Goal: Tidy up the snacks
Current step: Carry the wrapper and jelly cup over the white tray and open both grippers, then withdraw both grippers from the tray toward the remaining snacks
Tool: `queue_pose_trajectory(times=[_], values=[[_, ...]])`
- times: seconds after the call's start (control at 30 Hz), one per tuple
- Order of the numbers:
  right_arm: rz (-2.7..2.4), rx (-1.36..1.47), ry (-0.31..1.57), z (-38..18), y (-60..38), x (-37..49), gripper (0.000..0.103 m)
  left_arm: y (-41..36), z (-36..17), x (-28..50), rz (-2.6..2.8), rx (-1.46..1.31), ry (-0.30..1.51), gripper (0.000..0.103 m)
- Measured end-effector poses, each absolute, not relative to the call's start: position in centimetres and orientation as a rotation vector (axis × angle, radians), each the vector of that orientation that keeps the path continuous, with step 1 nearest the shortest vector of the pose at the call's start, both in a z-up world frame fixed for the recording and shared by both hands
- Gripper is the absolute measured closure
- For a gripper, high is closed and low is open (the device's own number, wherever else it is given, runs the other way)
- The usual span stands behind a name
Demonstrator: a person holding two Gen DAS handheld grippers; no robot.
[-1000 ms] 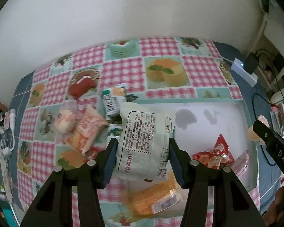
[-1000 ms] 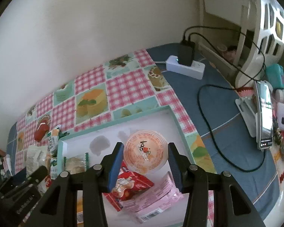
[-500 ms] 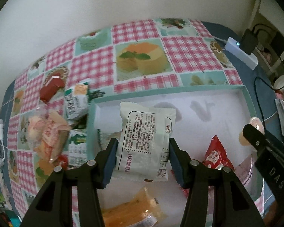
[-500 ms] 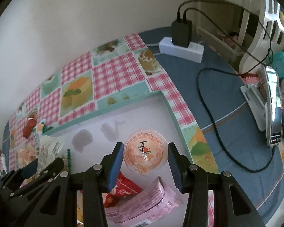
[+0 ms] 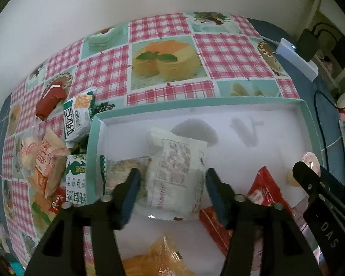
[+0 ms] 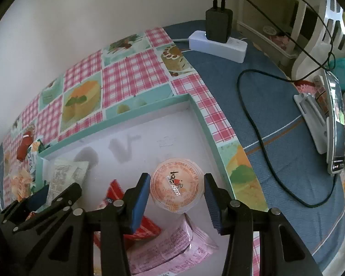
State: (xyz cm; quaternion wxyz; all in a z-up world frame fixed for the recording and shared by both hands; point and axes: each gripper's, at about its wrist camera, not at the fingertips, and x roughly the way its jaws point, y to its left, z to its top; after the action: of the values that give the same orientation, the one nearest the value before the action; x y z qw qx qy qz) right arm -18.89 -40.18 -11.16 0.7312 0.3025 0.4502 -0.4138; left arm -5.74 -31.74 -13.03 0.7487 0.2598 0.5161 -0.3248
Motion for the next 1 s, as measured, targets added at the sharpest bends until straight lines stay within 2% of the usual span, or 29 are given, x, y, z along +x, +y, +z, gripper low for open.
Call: queue_pose_trajectory(times=[0.03,0.27,0.33,0.37,0.47,0.57,0.7,0.8,1.0], values=[[-0.91,0.664,0.993,-11.2,-40.2,-18.8,0.053,-31.7,-13.0,-5.7,-0.707,0.568,1.126,0.027],[-0.909,0.649,1.001,-11.2,-40.1,-18.7,0.052,-31.6,-12.8,-5.4,-0.686,0.567,1.134,0.026],[-0.91,0.648,1.001,-11.2,-40.1,-18.7,0.052,-31.5,-12.9,-5.2,-0.673,0.574,1.141,0.018],[-0.911,0.643,1.003,-11.2,-40.1,-18.7,0.05,-31.4,-13.0,-5.1,-0.668,0.576,1.143,0.018],[-0.913,0.63,1.002,-11.1,-40.2,-18.7,0.033,-31.3,-13.0,-4.9,-0.654,0.578,1.15,0.018],[-0.908,0.635,0.991,-11.0,-40.3,-18.8,0.031,-31.0,-12.9,-4.5,-0.636,0.566,1.156,0.018],[-0.913,0.626,0.979,-10.9,-40.3,-18.9,0.004,-30.5,-12.6,-3.9,-0.619,0.549,1.16,0.015],[-0.911,0.619,0.97,-10.8,-40.2,-18.9,0.0,-29.9,-12.4,-3.3,-0.6,0.534,1.167,0.009],[-0.907,0.605,0.974,-10.6,-39.6,-18.6,0.0,-27.9,-12.2,-2.0,-0.567,0.504,1.19,0.009]])
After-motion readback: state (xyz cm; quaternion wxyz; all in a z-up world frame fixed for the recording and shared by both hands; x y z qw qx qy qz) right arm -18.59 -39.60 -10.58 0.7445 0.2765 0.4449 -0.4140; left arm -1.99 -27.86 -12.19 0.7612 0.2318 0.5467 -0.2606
